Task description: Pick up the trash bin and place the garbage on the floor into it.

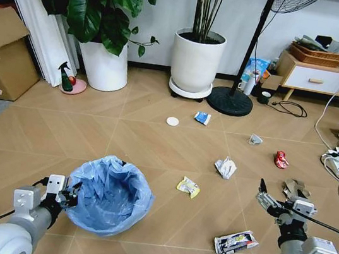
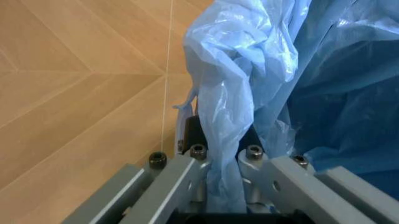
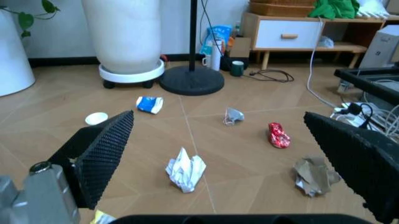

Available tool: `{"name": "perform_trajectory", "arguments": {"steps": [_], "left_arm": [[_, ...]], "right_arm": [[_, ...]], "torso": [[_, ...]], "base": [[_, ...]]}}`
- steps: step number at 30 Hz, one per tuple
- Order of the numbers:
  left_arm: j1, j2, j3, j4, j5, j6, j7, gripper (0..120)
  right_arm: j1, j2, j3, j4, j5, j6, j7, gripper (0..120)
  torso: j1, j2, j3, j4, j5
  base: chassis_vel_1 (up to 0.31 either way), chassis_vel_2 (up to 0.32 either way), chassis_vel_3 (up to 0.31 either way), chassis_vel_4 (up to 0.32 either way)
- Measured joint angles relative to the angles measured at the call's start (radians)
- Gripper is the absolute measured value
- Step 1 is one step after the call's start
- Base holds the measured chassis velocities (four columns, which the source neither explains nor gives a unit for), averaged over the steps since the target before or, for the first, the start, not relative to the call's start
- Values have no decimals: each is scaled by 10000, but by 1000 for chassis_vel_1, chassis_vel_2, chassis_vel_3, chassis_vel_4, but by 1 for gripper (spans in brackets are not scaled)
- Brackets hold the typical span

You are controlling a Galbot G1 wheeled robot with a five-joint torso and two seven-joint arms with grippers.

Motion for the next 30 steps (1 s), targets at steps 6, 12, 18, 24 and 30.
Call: {"name": "perform_trajectory", "arguments": {"steps": [6, 12, 18, 24, 30], "left_arm": [[0, -10, 2, -2, 5, 0, 2, 0], [-12, -29, -1, -2, 8, 0, 23, 0], [-8, 8, -16, -2, 8, 0, 62, 0], [-5, 51, 46, -2, 9, 0, 64, 0], [6, 149, 133, 0, 9, 0, 32, 0]], "right_arm": [[-3, 30, -14, -67, -6, -7, 38, 100], [23, 228, -90, -762, 227, -150, 866, 100], [426, 546, -119, -2328, 2117, -621, 2931, 100], [591, 580, 85, -3907, 2988, -655, 3310, 100], [993, 521, 209, -5374, 3342, -693, 2703, 100]], "torso": [[0, 0, 0, 1, 0], [3, 0, 1, -1, -2], [0, 0, 0, 0, 2], [0, 0, 0, 0, 4], [0, 0, 0, 0, -2]], "base": [[-76, 71, 85, -83], [-47, 34, 26, -37], [0, 0, 0, 0], [0, 0, 0, 0], [0, 0, 0, 0]]}}
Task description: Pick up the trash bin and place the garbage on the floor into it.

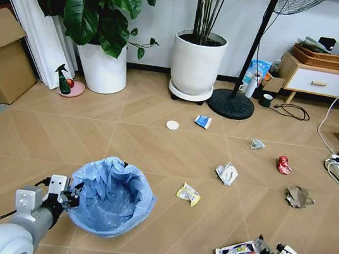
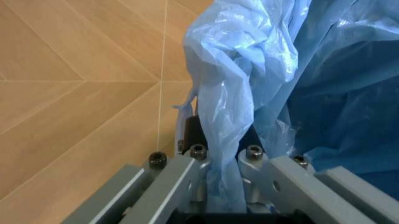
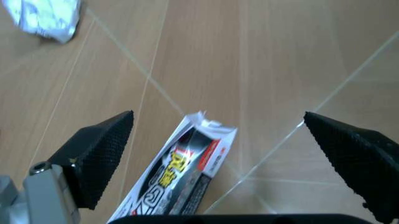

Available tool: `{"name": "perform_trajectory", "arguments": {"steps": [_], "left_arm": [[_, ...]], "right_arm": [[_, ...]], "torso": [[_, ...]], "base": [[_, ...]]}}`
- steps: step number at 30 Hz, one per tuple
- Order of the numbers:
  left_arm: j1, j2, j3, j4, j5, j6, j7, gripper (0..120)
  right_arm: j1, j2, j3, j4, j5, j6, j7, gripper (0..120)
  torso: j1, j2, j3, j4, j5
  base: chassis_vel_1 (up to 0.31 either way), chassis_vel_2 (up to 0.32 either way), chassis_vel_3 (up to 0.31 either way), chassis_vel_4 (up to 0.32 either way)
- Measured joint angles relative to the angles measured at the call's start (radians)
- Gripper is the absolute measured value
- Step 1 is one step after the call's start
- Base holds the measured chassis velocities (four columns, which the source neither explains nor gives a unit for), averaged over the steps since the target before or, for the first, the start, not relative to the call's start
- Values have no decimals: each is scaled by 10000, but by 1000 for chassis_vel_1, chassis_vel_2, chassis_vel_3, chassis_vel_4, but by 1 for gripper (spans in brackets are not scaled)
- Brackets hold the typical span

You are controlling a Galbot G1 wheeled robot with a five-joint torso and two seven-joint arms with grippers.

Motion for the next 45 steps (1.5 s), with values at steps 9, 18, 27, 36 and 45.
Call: {"name": "perform_trajectory", "arguments": {"steps": [9, 18, 27, 36, 45], "left_arm": [[135, 12, 43, -48, 32, 0, -25, 0], [188, 25, 50, -83, 70, 0, -36, 0], [132, 120, 118, -55, 66, 1, -30, 0], [69, 177, 116, 6, 20, 0, -29, 0], [15, 209, 120, 6, -24, 0, -33, 0]], "right_arm": [[662, -324, 15, -1317, -99, -168, -943, 100], [1399, -681, -127, -2618, -575, -381, -1500, 100], [1778, -667, -166, -3190, -760, -333, -1464, 100], [2043, -583, -168, -3595, -794, -384, -1390, 100], [2195, -537, -134, -3892, -844, -328, -1397, 95]], "torso": [[0, 0, 0, 1, 3], [0, 0, 0, 0, 3], [0, 0, 0, 1, 3], [0, 0, 1, 0, 1], [0, 0, 1, 0, 1]], "base": [[0, 0, 0, 0], [0, 0, 0, 0], [0, 0, 0, 0], [0, 0, 0, 0], [0, 0, 0, 0]]}}
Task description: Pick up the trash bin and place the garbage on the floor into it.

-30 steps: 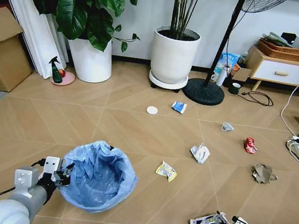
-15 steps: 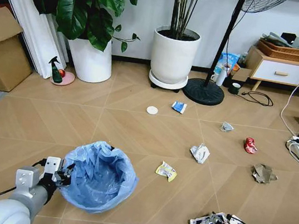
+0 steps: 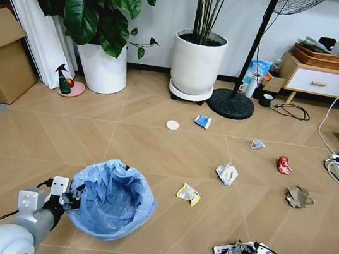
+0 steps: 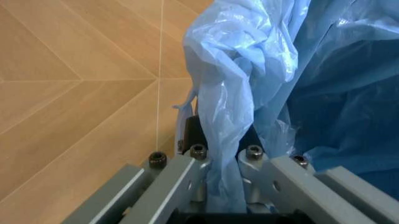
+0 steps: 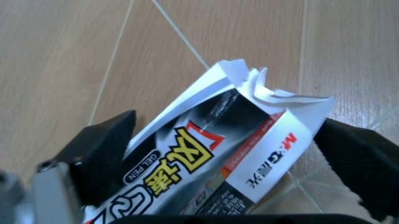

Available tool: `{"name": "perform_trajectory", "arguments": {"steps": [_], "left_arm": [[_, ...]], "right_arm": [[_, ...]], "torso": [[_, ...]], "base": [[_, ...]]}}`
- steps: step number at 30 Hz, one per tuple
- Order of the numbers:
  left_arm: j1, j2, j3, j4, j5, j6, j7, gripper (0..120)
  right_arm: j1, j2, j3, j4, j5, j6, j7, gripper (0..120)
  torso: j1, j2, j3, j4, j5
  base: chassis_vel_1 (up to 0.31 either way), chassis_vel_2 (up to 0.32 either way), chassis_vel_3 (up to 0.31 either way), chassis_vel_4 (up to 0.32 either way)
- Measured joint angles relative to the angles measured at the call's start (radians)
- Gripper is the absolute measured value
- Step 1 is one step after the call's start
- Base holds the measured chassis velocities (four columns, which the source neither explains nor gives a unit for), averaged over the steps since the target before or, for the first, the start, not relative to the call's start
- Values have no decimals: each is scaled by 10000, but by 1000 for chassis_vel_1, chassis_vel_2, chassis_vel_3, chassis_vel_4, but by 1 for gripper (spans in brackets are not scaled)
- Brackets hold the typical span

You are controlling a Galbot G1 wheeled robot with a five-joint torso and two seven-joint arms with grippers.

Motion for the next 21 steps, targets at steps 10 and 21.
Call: {"name": "perform_trajectory", "arguments": {"steps": [10, 21], "left_arm": [[-41, 32, 0, -1, -18, 0, -3, 0], [-109, 61, 17, 3, -58, 0, -3, 0]], "right_arm": [[72, 87, 23, -228, -218, 303, -16, 57], [114, 90, 69, -345, -313, 443, -2, 19]], "torso": [[0, 0, 0, 0, 0], [0, 0, -1, 1, -2]], "base": [[0, 0, 0, 0], [0, 0, 0, 0]]}}
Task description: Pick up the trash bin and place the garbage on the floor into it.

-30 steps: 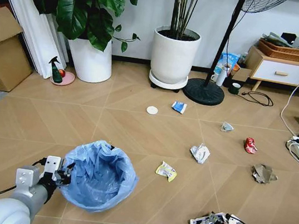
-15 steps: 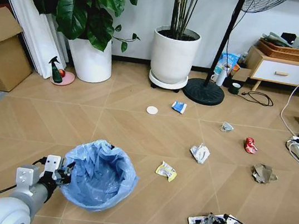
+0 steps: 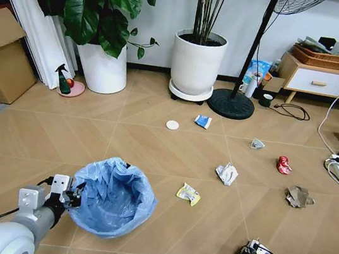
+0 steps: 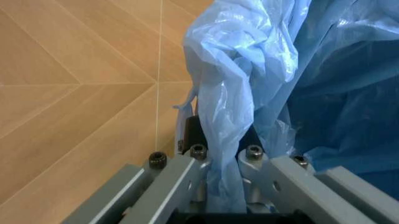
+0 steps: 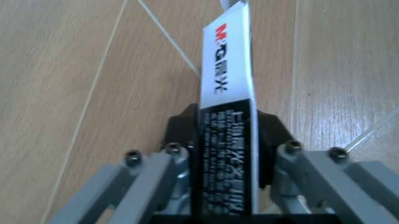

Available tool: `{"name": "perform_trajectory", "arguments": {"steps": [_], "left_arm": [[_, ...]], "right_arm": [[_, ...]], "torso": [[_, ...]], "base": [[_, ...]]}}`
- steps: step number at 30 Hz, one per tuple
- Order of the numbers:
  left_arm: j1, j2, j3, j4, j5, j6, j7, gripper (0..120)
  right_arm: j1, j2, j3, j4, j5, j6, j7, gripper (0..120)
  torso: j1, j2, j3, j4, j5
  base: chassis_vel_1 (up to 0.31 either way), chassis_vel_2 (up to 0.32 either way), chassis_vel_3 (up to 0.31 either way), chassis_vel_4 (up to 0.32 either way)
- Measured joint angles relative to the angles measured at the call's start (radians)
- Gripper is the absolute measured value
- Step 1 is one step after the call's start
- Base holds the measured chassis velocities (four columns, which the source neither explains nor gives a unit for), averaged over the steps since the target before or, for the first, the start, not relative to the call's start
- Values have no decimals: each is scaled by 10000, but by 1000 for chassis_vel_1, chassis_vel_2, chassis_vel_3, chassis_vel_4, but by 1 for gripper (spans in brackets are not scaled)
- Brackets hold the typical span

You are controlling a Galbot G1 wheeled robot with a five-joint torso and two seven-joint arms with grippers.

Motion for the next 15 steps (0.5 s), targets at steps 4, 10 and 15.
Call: {"name": "perform_trajectory", "arguments": {"steps": [4, 10, 15], "left_arm": [[-40, 12, -11, 0, -47, 0, -12, 0], [-87, -1, -15, -2, -88, 0, -32, 0], [-105, -53, -23, -36, -96, 0, -35, 0]], "right_arm": [[-12, -2, 18, -3, -47, 35, 20, 11], [-169, -93, 55, 289, -613, 285, -324, 9], [-351, -425, 54, 886, -1901, 853, -1148, 8]], "torso": [[0, 0, 0, 0, 1], [0, 0, 1, -3, 7], [0, 0, 1, -2, 3]], "base": [[0, 0, 0, 0], [0, 0, 0, 0], [0, 0, 0, 0]]}}
